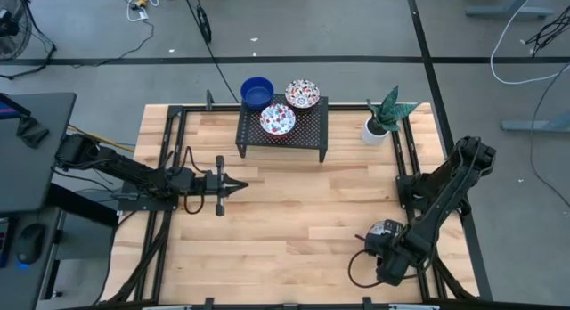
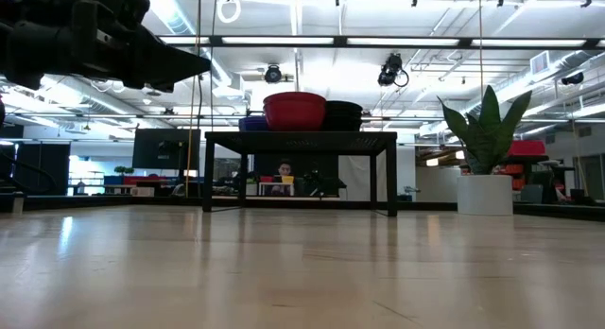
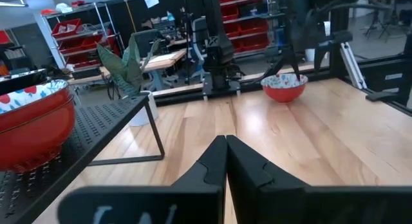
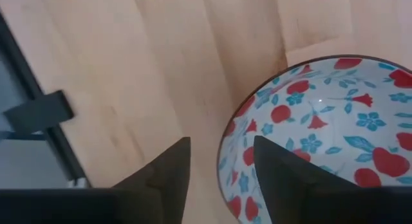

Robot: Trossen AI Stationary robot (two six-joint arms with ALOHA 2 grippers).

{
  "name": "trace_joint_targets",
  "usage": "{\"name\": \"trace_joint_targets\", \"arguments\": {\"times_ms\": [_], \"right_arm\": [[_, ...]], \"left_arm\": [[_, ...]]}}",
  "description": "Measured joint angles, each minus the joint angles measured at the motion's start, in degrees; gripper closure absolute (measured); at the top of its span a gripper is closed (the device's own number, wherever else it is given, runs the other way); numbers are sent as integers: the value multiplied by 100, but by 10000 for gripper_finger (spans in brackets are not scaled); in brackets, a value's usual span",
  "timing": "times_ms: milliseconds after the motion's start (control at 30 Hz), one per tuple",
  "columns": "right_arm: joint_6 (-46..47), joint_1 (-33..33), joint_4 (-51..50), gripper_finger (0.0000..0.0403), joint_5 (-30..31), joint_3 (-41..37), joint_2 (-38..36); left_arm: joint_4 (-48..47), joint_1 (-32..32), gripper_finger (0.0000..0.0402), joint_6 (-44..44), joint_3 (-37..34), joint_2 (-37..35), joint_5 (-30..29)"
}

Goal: Pick & Place Mini bowls
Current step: Stack the red bowl on top of the other red bowls on the shelf

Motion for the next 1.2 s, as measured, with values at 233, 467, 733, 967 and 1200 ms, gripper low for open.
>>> {"name": "trace_joint_targets", "arguments": {"times_ms": [233, 467, 733, 967, 1200], "right_arm": [[-200, 1, -5, 244, 0, -23, 294], [-373, -1, -120, 289, -8, -23, 458], [-442, -1, -238, 364, -1, -23, 431], [-1096, -172, -526, 394, 122, 263, 423], [-3179, -969, -679, 397, 958, 938, 436]], "left_arm": [[-4, 0, 387, -22, 0, 0, 2], [-15, 0, 387, -157, 0, 0, 4], [-66, 0, 387, -348, 0, 2, 6], [-76, 0, 387, -472, 0, 4, 15], [-94, -9, 387, -765, 0, 4, 28]]}}
